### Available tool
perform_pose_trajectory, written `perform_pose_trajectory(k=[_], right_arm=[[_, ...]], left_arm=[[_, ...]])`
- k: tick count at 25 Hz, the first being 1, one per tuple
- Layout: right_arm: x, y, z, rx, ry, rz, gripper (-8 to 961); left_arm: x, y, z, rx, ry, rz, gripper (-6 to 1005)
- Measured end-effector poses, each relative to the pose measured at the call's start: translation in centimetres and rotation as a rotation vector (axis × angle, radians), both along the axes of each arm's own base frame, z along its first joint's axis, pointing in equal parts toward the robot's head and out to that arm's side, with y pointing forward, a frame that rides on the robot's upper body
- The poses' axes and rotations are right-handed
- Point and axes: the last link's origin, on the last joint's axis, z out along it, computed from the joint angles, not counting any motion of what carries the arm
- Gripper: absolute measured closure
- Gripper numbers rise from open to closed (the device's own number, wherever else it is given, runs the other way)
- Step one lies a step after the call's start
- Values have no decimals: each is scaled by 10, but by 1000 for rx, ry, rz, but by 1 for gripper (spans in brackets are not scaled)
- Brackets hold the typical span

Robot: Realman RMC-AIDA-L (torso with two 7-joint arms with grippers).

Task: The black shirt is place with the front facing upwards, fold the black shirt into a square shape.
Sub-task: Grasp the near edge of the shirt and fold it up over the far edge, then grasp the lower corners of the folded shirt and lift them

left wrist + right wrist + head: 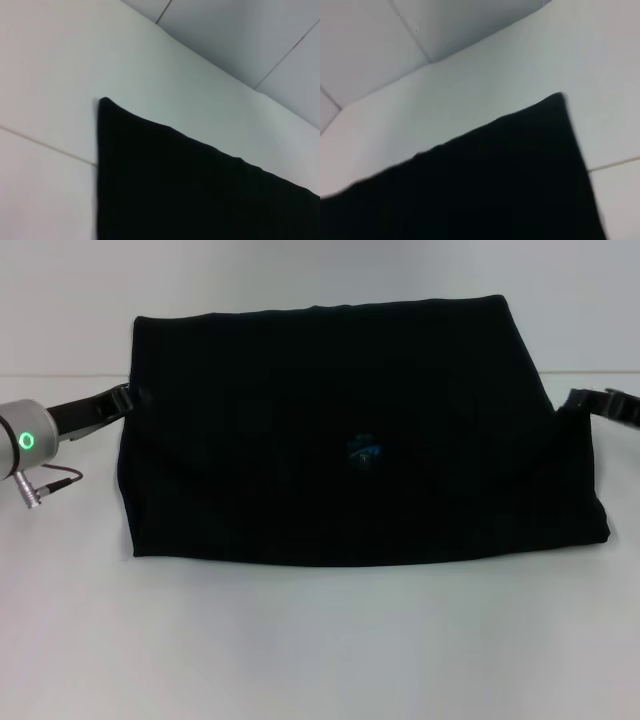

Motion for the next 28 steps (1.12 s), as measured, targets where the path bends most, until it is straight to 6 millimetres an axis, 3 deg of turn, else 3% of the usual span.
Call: perform_pose_trajectory(k=[6, 12, 14, 18, 25, 28], right_arm=[[9, -17, 21, 85, 108, 53, 558], [-3, -61, 14, -48, 50, 413, 299], [-3, -75, 5, -104, 13, 501, 219], [2, -99, -14, -158, -13, 573, 142], [4, -106, -21, -180, -13, 577, 8], [4, -108, -23, -191, -11, 579, 10]], left_arm=[[-11, -10, 15, -28, -62, 15, 755], [-17, -45, 33, -256, -183, -39, 520], [-24, -57, 37, -312, -191, -18, 282], [-36, -72, 35, -355, -177, 11, 236], [-33, -73, 23, -362, -138, -39, 156], [-29, -71, 15, -384, -113, -59, 157]])
